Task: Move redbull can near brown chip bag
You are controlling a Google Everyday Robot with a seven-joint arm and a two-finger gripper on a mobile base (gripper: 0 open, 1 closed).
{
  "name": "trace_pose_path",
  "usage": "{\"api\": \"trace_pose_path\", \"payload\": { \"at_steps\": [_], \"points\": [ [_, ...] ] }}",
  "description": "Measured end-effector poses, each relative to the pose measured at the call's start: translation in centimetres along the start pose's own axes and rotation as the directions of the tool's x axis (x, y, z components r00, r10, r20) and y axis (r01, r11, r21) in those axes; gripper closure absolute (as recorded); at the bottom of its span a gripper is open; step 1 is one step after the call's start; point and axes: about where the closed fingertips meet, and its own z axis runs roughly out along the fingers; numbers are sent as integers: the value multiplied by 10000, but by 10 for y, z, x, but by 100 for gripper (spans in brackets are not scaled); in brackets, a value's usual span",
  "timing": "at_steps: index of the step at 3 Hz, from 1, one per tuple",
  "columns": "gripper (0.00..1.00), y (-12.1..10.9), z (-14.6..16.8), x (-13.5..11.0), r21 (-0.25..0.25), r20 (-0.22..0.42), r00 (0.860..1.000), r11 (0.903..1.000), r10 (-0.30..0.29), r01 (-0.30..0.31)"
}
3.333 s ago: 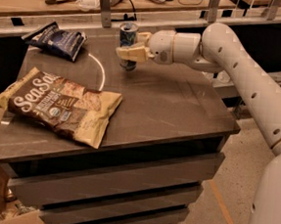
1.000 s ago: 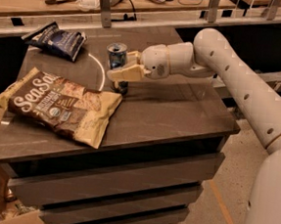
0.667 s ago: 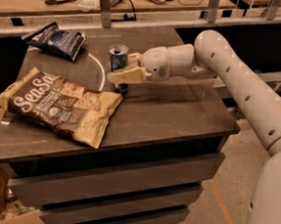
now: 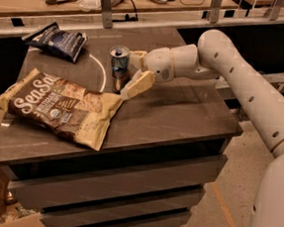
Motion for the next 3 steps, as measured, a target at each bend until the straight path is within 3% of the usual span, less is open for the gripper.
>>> {"api": "trace_pose_path", "payload": {
  "at_steps": [1, 2, 3],
  "points": [
    [0, -7, -22, 6, 677, -135, 9999, 9977, -79, 88],
    [0, -19, -59, 15, 1943, -319, 9994, 9807, -153, 212],
    [0, -30, -102, 18, 3650, -403, 9992, 9308, -44, 188]
  ]
}}
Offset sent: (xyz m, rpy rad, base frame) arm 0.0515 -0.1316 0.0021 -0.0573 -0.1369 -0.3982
